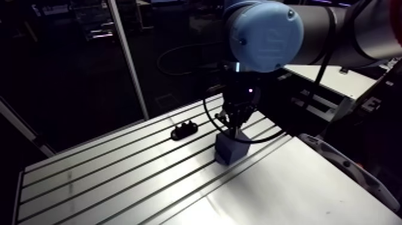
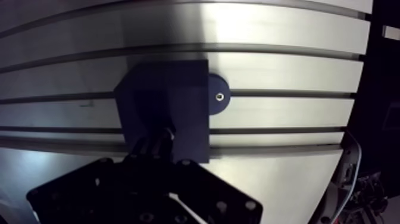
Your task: Pick up the M10 bolt and insert it into the hex recess until seated.
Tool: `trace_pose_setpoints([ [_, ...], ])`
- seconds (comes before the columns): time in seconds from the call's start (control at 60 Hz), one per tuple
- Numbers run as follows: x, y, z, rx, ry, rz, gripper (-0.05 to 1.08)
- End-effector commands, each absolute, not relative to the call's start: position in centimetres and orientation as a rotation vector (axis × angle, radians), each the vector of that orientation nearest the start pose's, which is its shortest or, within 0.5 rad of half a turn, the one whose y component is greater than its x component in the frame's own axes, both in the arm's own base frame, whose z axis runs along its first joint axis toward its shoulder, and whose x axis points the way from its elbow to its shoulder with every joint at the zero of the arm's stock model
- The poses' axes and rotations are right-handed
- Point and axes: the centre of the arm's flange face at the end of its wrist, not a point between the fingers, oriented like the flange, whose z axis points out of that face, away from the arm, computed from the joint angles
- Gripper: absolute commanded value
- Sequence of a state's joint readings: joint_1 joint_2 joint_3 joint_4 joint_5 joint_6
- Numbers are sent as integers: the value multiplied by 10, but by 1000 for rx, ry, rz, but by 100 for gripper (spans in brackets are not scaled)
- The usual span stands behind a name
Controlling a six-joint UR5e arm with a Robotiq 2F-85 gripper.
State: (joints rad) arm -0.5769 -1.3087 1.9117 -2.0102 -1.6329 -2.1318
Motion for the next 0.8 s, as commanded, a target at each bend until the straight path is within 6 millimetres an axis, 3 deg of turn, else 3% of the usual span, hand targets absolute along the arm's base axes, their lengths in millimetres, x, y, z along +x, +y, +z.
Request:
trace_pose_setpoints([
  [0.017, -500, 174, 234, 9, 2964, -60, 107],
  [0.8, -499, 175, 231, -13, 2952, -50, 107],
])
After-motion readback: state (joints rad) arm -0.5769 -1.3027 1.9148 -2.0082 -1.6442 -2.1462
